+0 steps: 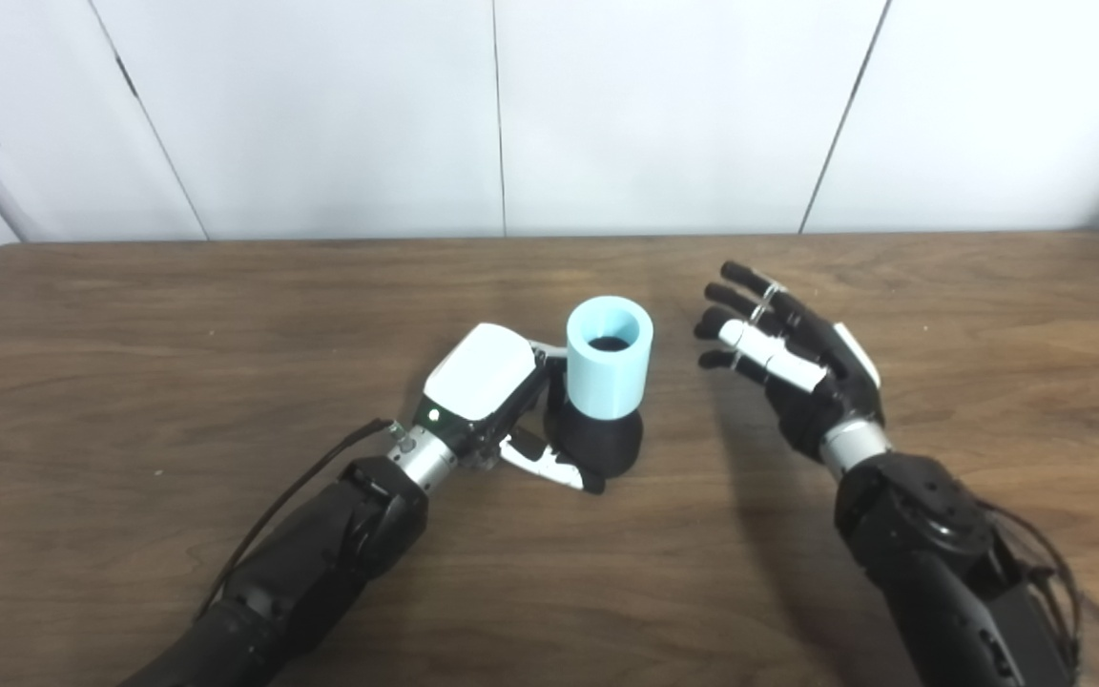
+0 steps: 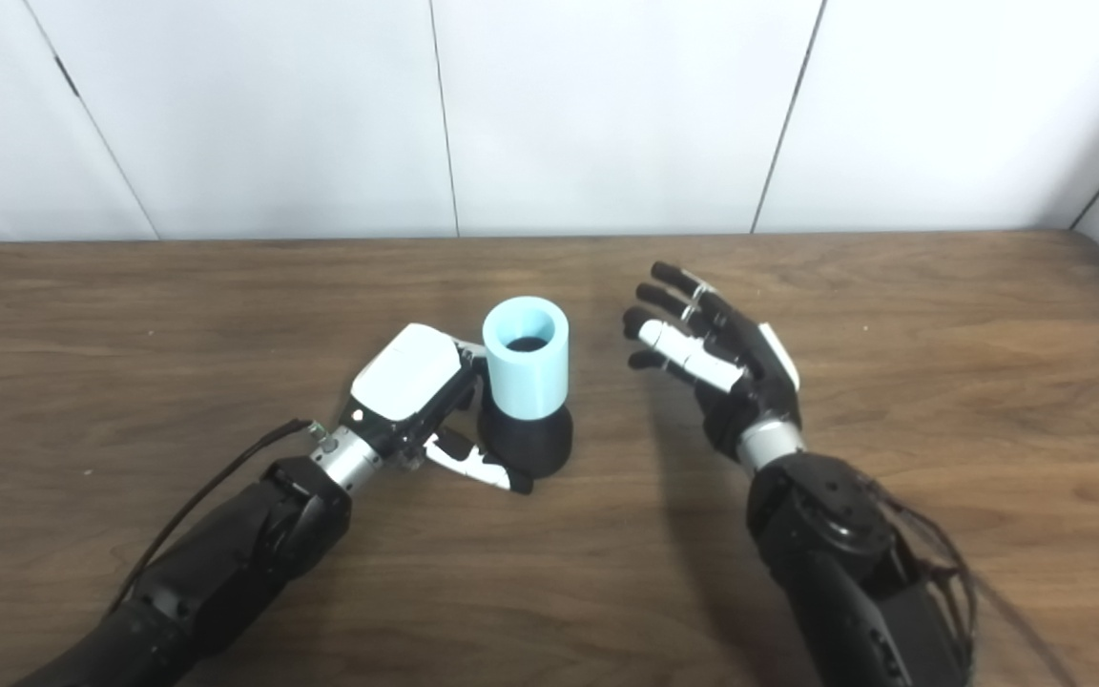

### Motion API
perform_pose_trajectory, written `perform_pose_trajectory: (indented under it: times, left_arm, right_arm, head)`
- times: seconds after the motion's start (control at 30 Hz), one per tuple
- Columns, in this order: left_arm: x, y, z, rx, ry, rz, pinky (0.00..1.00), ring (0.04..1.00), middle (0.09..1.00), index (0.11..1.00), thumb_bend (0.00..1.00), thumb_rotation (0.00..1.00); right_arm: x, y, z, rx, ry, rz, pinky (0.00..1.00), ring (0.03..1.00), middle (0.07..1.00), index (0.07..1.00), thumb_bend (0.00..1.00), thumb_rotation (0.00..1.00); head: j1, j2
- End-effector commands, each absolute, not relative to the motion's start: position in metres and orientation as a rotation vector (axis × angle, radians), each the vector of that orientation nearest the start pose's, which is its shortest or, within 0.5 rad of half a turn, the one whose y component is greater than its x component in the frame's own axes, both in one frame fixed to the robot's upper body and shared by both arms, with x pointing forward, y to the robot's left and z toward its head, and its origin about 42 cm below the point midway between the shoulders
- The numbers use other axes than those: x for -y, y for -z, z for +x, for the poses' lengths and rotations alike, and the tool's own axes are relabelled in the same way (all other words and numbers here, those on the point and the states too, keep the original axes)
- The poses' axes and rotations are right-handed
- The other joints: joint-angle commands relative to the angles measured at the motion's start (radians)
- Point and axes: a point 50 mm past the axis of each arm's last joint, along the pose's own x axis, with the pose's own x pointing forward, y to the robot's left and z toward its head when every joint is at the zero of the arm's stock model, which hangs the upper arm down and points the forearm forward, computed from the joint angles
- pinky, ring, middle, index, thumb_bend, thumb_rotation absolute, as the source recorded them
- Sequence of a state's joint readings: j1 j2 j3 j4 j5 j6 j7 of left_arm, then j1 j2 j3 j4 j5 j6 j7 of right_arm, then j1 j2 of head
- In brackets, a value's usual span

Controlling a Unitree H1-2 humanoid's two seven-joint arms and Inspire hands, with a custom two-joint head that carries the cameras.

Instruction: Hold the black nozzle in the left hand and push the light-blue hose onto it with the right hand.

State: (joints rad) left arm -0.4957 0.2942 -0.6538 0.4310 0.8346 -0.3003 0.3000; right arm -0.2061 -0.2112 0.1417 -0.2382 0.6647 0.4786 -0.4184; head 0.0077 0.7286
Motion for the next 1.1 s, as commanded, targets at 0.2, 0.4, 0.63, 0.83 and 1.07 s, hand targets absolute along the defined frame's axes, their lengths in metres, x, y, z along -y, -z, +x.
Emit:
perform_pose_trajectory:
  times: [0.2, 0.4, 0.63, 0.83, 1.07]
  left_arm:
    - [-0.168, -0.100, 0.355, 0.340, 0.628, 1.229, 0.61, 0.761, 0.798, 0.835, 0.98, 0.48]
    - [-0.186, -0.126, 0.359, 0.272, 0.550, 1.224, 0.78, 0.911, 0.922, 0.946, 1.00, 0.51]
    - [-0.205, -0.137, 0.362, 0.208, 0.439, 1.018, 0.73, 0.884, 0.890, 0.934, 1.00, 0.45]
    - [-0.215, -0.138, 0.362, 0.152, 0.404, 0.947, 0.77, 0.903, 0.908, 0.951, 1.00, 0.45]
    - [-0.230, -0.145, 0.360, 0.138, 0.256, 0.623, 0.72, 0.833, 0.855, 0.876, 0.90, 0.42]
  right_arm:
    - [0.218, -0.186, 0.330, -0.132, 0.007, 0.350, 0.38, 0.565, 0.758, 0.786, 0.66, 0.11]
    - [0.218, -0.185, 0.329, -0.115, 0.014, 0.348, 0.39, 0.568, 0.758, 0.796, 0.68, 0.12]
    - [0.221, -0.186, 0.332, -0.097, 0.026, 0.353, 0.42, 0.569, 0.757, 0.793, 0.69, 0.13]
    - [0.224, -0.186, 0.333, -0.087, 0.038, 0.354, 0.42, 0.555, 0.750, 0.790, 0.71, 0.14]
    - [0.228, -0.186, 0.334, -0.074, 0.037, 0.351, 0.44, 0.545, 0.767, 0.794, 0.69, 0.16]
  head:
    - [0.003, 0.000]
    - [0.006, -0.001]
    - [0.008, 0.000]
    - [0.009, 0.001]
    - [0.009, -0.002]
